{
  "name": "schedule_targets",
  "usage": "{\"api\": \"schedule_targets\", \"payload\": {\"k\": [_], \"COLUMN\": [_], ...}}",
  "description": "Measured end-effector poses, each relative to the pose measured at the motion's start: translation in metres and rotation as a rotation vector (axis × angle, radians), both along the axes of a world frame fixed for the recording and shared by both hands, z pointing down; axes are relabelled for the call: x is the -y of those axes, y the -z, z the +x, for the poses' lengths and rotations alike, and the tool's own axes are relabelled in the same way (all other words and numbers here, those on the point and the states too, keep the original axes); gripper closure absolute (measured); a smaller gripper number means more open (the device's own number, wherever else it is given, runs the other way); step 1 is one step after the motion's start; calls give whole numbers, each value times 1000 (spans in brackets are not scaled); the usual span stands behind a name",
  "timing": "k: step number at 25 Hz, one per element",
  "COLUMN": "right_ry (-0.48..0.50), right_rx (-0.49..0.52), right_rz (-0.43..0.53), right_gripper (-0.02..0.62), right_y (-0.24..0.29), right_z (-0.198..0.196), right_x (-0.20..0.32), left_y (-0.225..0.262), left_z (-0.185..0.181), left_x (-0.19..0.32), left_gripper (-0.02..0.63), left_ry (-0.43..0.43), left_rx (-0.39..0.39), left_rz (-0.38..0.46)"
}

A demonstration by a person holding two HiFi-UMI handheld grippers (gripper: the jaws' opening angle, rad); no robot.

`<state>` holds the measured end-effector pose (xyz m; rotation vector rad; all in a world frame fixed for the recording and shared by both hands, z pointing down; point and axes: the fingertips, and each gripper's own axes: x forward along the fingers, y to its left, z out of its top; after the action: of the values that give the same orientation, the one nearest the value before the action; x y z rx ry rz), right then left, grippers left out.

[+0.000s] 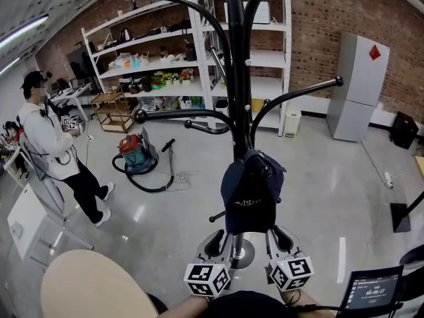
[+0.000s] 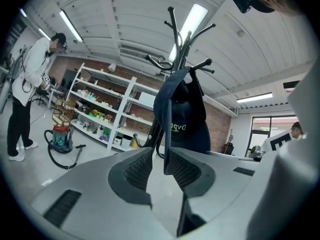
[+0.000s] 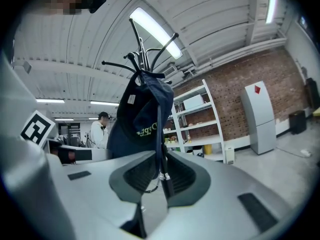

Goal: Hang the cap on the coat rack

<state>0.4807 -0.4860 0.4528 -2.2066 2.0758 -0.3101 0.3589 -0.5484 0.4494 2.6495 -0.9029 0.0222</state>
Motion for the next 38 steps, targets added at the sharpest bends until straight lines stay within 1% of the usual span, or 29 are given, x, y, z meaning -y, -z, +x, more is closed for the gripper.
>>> {"api": "schedule_targets", "payload": {"k": [3, 6, 11, 14, 17, 22, 24, 27, 28, 29, 30, 32, 34, 38], "right_ry": [-8, -8, 26, 74, 114, 179, 199, 235, 247, 258, 266, 272, 265, 270], "right_rx": [4, 19, 50, 65, 59, 32, 12, -33, -45, -52, -54, -55, -60, -75], "right_rz": [-17, -44, -78, -85, -80, -32, -14, 13, 17, 20, 22, 26, 31, 6], "right_gripper": [548, 548, 548, 548, 548, 548, 548, 549, 549, 549, 549, 549, 549, 569], "right_y": [-1, -13, -24, -27, -28, -18, -14, -9, -10, -11, -13, -18, -25, -29], "right_z": [-2, -5, -18, -29, -40, -55, -57, -65, -69, -73, -76, -79, -77, -76], "right_x": [-3, -9, -14, -17, -21, -31, -34, -32, -32, -33, -33, -30, -25, -25], "left_y": [0, -13, -29, -30, -31, -28, -25, -22, -23, -25, -28, -34, -40, -40], "left_z": [-3, -7, -13, -6, 4, 15, 21, 28, 27, 26, 25, 24, 23, 24], "left_x": [-5, -12, -21, -34, -50, -69, -75, -80, -82, -83, -83, -78, -72, -72], "left_gripper": [520, 520, 520, 520, 520, 520, 522, 522, 522, 535, 558, 572, 601, 601], "left_ry": [-4, -3, -15, -53, -113, -195, -226, -261, -267, -271, -272, -272, -271, -279], "left_rx": [6, 16, 34, 34, 38, 54, 60, 77, 86, 91, 93, 91, 90, 86], "left_rz": [-7, -43, -94, -96, -95, -69, -39, 28, 44, 50, 48, 42, 42, 50]}}
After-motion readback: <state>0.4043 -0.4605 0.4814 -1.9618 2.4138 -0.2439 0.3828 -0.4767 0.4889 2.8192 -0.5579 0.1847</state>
